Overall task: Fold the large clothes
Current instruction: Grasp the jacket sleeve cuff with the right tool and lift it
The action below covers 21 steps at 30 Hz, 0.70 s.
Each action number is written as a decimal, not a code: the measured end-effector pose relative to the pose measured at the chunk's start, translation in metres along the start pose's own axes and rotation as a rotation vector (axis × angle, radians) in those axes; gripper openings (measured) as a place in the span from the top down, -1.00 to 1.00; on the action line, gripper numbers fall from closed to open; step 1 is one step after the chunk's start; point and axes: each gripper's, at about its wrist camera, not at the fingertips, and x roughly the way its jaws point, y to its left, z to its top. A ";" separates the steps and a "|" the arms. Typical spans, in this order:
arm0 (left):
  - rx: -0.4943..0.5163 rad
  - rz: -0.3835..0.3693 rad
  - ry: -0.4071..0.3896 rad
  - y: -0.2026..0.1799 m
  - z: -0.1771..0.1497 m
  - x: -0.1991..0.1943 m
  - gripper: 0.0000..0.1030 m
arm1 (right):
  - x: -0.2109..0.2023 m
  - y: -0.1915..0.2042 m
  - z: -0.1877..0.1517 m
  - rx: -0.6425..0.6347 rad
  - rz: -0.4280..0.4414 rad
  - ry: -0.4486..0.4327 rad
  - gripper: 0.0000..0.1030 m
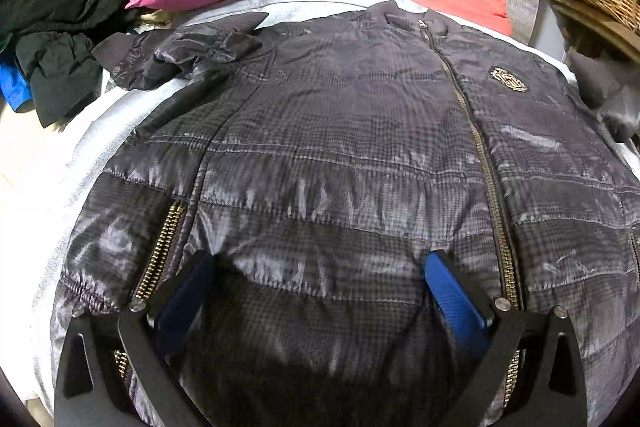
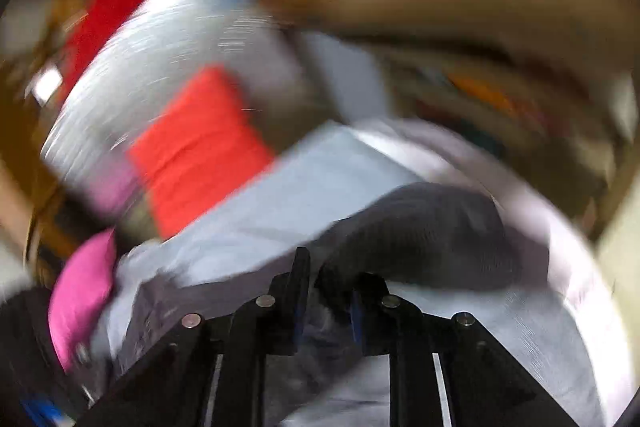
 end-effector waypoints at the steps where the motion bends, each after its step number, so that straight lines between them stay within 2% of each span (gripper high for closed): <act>1: -0.001 -0.002 -0.001 0.000 0.000 0.000 -1.00 | -0.009 0.040 -0.001 -0.084 0.045 -0.020 0.61; 3: -0.003 -0.004 -0.001 0.001 0.000 0.000 -1.00 | -0.019 0.103 -0.013 -0.213 0.124 -0.038 0.61; 5: -0.005 -0.007 -0.003 0.002 0.000 0.000 -1.00 | -0.025 0.163 -0.048 -0.345 0.192 -0.021 0.62; 7: -0.005 -0.008 -0.002 0.002 -0.001 0.000 -1.00 | -0.013 0.218 -0.098 -0.490 0.259 0.078 0.57; 8: -0.005 -0.009 -0.003 0.002 -0.001 -0.001 -1.00 | -0.004 0.232 -0.120 -0.537 0.278 0.136 0.41; 9: -0.005 -0.010 -0.003 0.002 -0.001 -0.001 -1.00 | 0.009 0.248 -0.147 -0.583 0.299 0.222 -0.29; 10: -0.006 -0.012 -0.003 0.002 -0.001 -0.001 -1.00 | 0.023 0.259 -0.177 -0.613 0.321 0.312 -0.71; 11: -0.007 -0.014 -0.003 0.003 -0.001 0.000 -1.00 | 0.032 0.260 -0.197 -0.627 0.331 0.359 -0.99; 12: -0.008 -0.015 -0.004 0.003 -0.001 0.000 -1.00 | 0.042 0.259 -0.217 -0.632 0.329 0.408 -0.98; 14: -0.009 -0.017 -0.004 0.003 -0.001 0.000 -1.00 | 0.049 0.246 -0.238 -0.556 0.328 0.469 -0.98; 17: -0.007 -0.015 -0.005 0.002 -0.001 0.000 -1.00 | 0.034 0.213 -0.235 -0.389 0.368 0.450 -0.98; 21: -0.005 -0.012 -0.006 0.002 -0.001 0.000 -1.00 | 0.011 0.158 -0.204 -0.202 0.380 0.351 -0.98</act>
